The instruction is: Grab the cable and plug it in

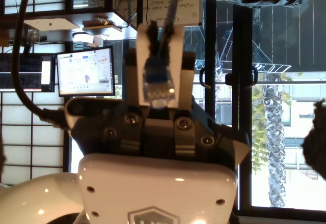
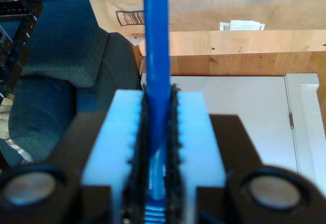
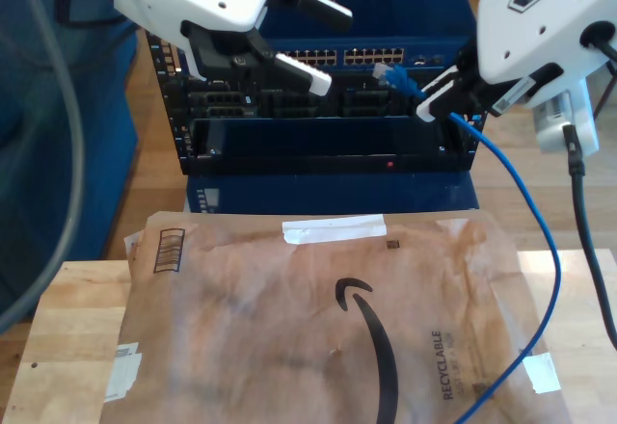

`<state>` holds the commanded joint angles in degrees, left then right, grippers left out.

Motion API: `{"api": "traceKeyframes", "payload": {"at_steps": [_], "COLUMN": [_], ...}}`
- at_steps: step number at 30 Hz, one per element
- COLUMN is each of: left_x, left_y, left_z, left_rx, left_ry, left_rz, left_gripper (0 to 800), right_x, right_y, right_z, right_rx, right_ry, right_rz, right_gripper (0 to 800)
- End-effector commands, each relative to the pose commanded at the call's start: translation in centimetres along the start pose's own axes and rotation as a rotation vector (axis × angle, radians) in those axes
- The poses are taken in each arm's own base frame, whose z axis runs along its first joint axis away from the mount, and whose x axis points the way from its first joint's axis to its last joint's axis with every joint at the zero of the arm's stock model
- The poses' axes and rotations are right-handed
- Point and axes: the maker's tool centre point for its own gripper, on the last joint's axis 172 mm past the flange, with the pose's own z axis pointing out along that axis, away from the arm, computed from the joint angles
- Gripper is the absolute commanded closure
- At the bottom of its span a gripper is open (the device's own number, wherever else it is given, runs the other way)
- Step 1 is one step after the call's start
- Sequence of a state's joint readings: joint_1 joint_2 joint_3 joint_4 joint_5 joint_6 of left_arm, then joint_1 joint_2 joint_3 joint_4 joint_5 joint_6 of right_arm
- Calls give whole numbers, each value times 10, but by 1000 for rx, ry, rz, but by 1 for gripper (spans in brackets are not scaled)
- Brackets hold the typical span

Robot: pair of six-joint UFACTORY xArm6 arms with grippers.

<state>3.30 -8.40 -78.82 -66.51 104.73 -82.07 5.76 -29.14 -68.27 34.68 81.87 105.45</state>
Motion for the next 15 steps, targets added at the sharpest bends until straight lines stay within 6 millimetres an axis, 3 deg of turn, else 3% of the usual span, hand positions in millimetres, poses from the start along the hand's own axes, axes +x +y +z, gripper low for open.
{"api": "traceKeyframes", "payload": {"at_steps": [15], "left_x": [0], "left_y": [2], "left_z": [4], "left_rx": [4], "left_ry": [0], "left_rz": [-12], "left_gripper": [1], "right_x": [-12], "right_y": [-20], "right_z": [-3], "right_rx": [6], "right_ry": [-8], "right_rz": [-2], "right_gripper": [798]}}
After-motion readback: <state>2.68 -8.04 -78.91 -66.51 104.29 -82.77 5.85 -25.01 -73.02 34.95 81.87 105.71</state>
